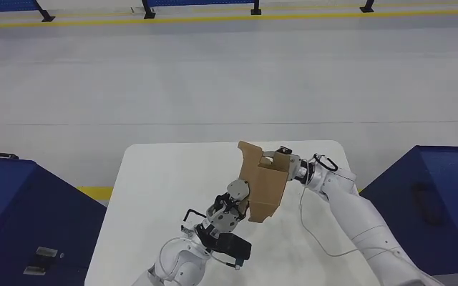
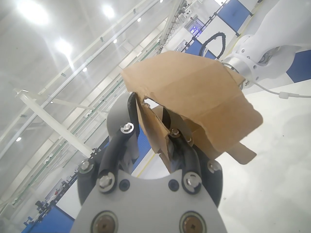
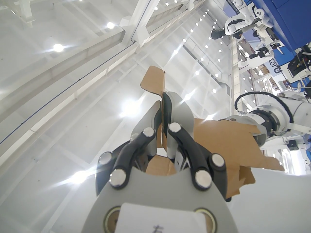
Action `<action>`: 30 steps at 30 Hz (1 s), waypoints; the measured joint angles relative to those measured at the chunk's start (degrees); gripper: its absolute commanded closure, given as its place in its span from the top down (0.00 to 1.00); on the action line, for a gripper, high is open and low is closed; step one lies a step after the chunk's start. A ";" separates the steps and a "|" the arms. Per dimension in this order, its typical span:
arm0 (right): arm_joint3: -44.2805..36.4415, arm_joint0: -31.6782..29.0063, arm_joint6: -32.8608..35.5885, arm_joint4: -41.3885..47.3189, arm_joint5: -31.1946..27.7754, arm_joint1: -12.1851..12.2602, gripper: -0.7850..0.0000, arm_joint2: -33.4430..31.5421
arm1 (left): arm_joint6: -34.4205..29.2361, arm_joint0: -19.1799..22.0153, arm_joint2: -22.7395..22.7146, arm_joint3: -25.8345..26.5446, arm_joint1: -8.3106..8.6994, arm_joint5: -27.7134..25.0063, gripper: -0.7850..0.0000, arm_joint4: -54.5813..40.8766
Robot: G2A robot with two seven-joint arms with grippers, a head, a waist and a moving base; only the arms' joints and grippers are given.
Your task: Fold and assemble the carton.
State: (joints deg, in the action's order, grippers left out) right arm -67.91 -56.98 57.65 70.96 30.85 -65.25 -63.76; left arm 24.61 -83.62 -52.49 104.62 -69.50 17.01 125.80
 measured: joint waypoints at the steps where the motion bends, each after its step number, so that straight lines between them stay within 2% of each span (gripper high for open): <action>1: -0.09 -0.06 -0.05 -0.06 0.04 -0.02 0.00 -0.02 | 0.15 -0.11 -0.10 0.02 -0.02 0.01 0.24 -0.05; 4: -0.31 -0.21 -0.10 -0.19 0.13 -0.05 0.00 -0.07 | 0.34 -0.35 -0.31 0.06 -0.07 0.08 0.29 0.01; 7: -0.37 -0.44 -0.04 0.29 0.36 -0.12 0.00 -0.19 | 0.35 -0.58 -0.44 0.14 -0.16 0.18 0.40 -0.07; 11: -0.32 -1.03 -0.26 2.92 -0.02 -0.44 0.00 -0.48 | 0.68 -0.85 -0.53 0.02 -0.32 0.53 0.60 -1.03; 12: -0.32 -1.15 -0.43 3.64 -0.29 -0.55 0.00 -0.53 | 0.80 -0.86 -0.53 -0.11 -0.37 0.52 0.67 -1.37; 13: -0.32 -1.32 -0.59 4.67 -0.78 -0.71 0.00 -0.60 | 1.10 -0.87 -0.48 -0.30 -0.44 0.52 0.80 -2.00; 14: -0.31 -1.44 -0.69 5.41 -1.16 -0.83 0.00 -0.62 | 1.45 -0.87 -0.40 -0.46 -0.51 0.54 0.86 -2.60; 18: -0.14 -1.63 -1.20 7.49 -2.48 -1.32 0.00 -0.48 | 3.03 -0.85 -0.18 -1.22 -0.82 1.28 0.84 -5.19; 20: -0.12 -1.72 -1.24 7.99 -3.17 -1.56 0.00 -0.25 | 3.80 -0.77 -0.17 -1.53 -0.98 2.02 0.69 -5.86; 21: -0.13 -1.75 -1.19 8.11 -3.46 -1.65 0.00 -0.15 | 4.07 -0.75 -0.17 -1.57 -1.04 2.39 0.53 -5.99; 22: -0.09 -1.80 -1.09 8.34 -3.88 -1.78 0.00 -0.08 | 4.39 -0.78 -0.14 -1.60 -1.11 2.83 0.49 -6.10; 29: 0.27 -1.77 -1.47 8.56 -4.68 -2.32 0.00 0.42 | 4.37 -0.91 0.24 -1.74 -1.49 3.79 0.44 -5.36; 30: 0.28 -1.76 -1.48 8.47 -4.76 -2.38 0.00 0.48 | 4.33 -0.91 0.27 -1.73 -1.54 3.93 0.35 -5.27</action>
State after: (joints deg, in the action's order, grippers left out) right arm -67.63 -58.74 56.17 79.43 26.09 -67.63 -63.28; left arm 28.94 -84.52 -52.22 102.89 -71.04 20.93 120.54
